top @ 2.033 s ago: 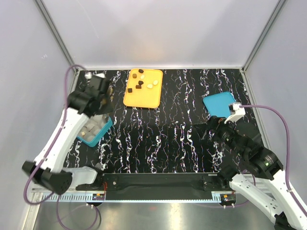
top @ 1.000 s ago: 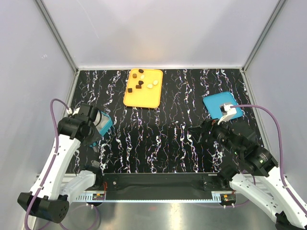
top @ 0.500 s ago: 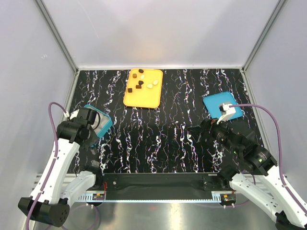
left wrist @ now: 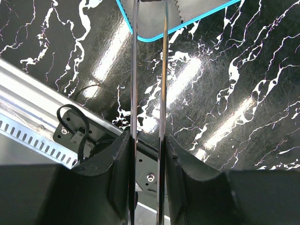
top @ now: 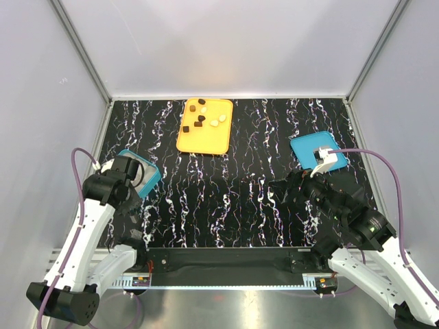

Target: Pack the chocolate

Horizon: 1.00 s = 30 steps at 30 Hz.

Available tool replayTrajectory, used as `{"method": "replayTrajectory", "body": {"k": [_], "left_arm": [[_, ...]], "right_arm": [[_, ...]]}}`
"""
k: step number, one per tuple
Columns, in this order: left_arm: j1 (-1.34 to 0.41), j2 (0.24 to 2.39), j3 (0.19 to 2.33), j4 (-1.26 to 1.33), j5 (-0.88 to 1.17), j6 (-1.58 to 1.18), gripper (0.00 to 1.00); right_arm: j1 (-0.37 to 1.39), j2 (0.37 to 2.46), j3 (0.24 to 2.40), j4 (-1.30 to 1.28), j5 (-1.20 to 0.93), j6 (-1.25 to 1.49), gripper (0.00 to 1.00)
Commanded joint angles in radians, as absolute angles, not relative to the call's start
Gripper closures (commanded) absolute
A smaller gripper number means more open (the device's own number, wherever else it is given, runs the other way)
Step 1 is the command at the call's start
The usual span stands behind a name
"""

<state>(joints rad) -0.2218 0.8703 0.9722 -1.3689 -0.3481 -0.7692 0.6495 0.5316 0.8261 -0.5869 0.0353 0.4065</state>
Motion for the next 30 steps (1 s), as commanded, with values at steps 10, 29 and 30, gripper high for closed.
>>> {"method": "replayTrajectory", "body": {"k": [10, 29, 30], "left_arm": [[-0.218, 0.851, 0.969, -1.502, -0.357, -0.772, 0.68], [-0.218, 0.842, 0.973, -1.545, -0.362, -0.769, 0.64], [-0.218, 0.841, 0.973, -1.545, -0.357, -0.767, 0.64]], "right_arm": [[0.660, 0.535, 0.833, -0.534, 0.057, 0.385, 0.01], [0.661, 0.528, 0.835, -0.537, 0.061, 0.383, 0.00], [0.660, 0.526, 0.836, -0.538, 0.063, 0.383, 0.00]]}}
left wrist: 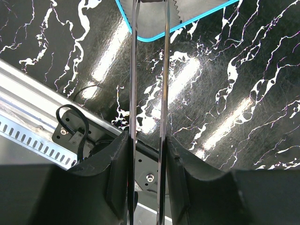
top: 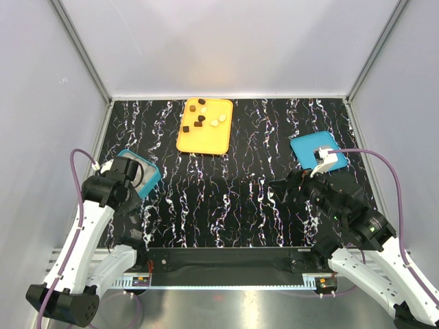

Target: Pack the chocolate

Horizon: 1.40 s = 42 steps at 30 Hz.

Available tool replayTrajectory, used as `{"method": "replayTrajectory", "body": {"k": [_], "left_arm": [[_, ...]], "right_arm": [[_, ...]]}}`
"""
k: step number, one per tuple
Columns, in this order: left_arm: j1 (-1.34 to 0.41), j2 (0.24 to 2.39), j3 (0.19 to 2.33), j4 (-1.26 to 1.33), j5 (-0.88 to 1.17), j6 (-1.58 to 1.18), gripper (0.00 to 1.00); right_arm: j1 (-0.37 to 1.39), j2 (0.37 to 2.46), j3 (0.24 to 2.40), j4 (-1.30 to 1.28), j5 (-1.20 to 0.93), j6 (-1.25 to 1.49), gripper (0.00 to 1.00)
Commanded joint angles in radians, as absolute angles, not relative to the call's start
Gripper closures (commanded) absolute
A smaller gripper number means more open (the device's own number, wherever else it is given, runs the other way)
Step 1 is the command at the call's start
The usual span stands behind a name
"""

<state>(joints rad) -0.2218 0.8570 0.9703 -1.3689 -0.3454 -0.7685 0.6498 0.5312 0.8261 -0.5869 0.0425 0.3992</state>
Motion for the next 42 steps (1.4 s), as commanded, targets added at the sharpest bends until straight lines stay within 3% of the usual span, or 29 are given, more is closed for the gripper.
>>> {"method": "replayTrajectory", "body": {"k": [1, 20, 29, 37, 42], "left_arm": [[-0.218, 0.841, 0.973, -1.545, -0.356, -0.765, 0.64], [-0.218, 0.873, 1.032, -1.546, -0.365, -0.744, 0.59], [-0.218, 0.907, 1.172, -1.537, -0.402, -0.726, 0.60], [-0.236, 1.057, 1.376, -1.150, -0.233, -0.560, 0.62], [-0.320, 1.264, 1.471, -1.003, -0.284, -0.483, 0.61]], "right_arm": [[0.661, 0.526, 0.836, -0.538, 0.064, 0.383, 0.00], [0.660, 0.529, 0.839, -0.538, 0.081, 0.379, 0.00], [0.661, 0.548, 0.845, -0.546, 0.104, 0.379, 0.00], [0.658, 0.583, 0.897, -0.577, 0.124, 0.417, 0.00], [0.661, 0.597, 0.923, -0.617, 0.155, 0.433, 0.00]]}}
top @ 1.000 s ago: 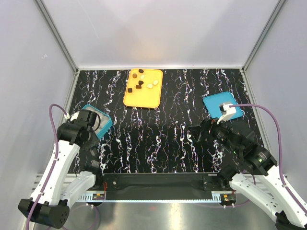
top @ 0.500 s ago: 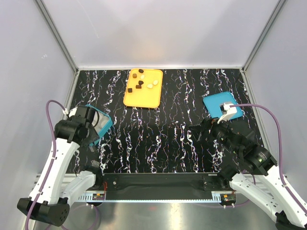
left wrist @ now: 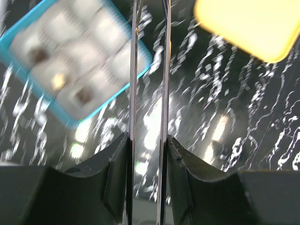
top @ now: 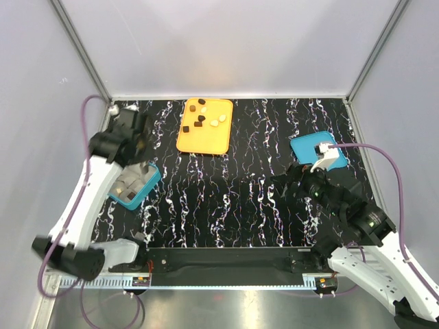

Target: Pack the chocolate

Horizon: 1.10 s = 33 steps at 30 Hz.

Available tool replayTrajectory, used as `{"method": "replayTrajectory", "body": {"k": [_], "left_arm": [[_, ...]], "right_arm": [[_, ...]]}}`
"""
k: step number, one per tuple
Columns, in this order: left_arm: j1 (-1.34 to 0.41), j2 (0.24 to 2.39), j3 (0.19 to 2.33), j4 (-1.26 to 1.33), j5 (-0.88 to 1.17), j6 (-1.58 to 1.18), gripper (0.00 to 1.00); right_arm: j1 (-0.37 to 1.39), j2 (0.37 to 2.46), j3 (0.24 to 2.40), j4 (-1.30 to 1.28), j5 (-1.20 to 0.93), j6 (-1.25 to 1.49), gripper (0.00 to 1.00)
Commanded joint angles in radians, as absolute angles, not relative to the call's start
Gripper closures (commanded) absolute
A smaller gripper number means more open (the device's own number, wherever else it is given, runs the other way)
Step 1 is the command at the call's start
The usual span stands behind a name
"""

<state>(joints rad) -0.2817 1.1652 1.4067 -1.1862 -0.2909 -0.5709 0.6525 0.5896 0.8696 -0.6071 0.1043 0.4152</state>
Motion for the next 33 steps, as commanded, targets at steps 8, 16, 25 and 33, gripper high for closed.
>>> {"method": "replayTrajectory", "body": {"k": [8, 16, 25, 33], "left_arm": [[-0.405, 1.531, 1.558, -0.809, -0.305, -0.385, 0.60], [-0.426, 1.712, 1.608, -0.730, -0.302, -0.322, 0.60], [-0.429, 1.784, 1.592, -0.716, -0.325, -0.344, 0.61], [-0.430, 1.786, 1.537, -0.698, -0.356, -0.350, 0.61]], "right_arm": [[0.661, 0.633, 0.976, -0.638, 0.239, 0.454, 0.00], [0.661, 0.695, 1.006, -0.643, 0.282, 0.457, 0.00], [0.660, 0.684, 1.017, -0.673, 0.328, 0.463, 0.00], [0.660, 0.678, 1.026, -0.686, 0.334, 0.459, 0.00]]}}
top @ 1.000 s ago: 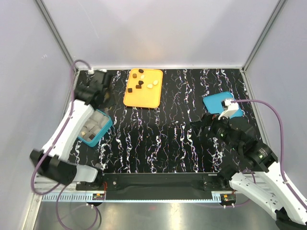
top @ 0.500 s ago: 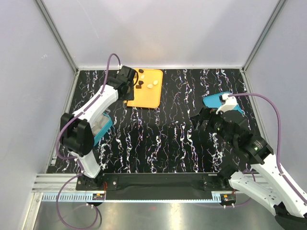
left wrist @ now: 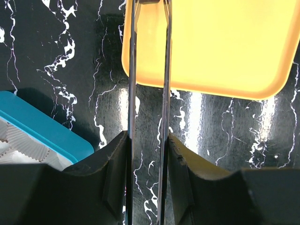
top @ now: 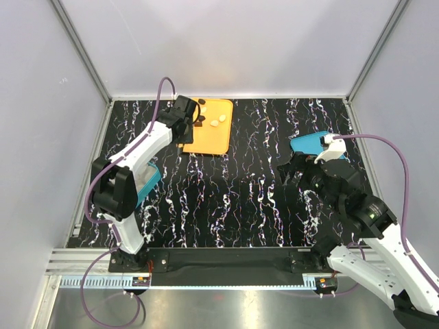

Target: Pack the chocolate

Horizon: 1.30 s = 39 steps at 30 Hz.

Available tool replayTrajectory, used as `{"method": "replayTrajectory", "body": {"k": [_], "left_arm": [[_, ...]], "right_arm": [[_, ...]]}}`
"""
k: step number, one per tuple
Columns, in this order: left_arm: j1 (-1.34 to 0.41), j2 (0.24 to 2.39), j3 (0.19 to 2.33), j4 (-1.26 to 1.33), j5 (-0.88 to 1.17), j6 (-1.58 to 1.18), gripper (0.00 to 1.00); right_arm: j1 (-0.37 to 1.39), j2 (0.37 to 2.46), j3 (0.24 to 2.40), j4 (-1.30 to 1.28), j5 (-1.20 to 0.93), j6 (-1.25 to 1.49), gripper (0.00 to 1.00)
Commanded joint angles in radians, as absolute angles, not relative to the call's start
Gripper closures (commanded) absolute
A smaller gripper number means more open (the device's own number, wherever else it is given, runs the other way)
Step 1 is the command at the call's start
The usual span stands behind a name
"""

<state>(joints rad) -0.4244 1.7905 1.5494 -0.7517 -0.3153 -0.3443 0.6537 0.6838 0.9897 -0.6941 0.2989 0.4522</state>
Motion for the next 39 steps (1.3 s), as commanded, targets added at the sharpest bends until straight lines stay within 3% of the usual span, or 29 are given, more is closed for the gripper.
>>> {"method": "replayTrajectory", "body": {"k": [1, 25, 39], "left_arm": [[-0.430, 1.784, 1.532, -0.695, -0.359, -0.351, 0.61], [-0.430, 1.890, 1.532, -0.655, -0.345, -0.368, 0.57], [-0.431, 1.934, 1.588, -0.676, -0.333, -0.370, 0.60]], "right_arm": [[0.661, 0.677, 1.023, -0.683, 0.334, 0.457, 0.00], [0.660, 0.683, 1.016, -0.661, 0.342, 0.448, 0.00], [0.660, 0.672, 1.003, -0.658, 0.348, 0.446, 0.00]]}}
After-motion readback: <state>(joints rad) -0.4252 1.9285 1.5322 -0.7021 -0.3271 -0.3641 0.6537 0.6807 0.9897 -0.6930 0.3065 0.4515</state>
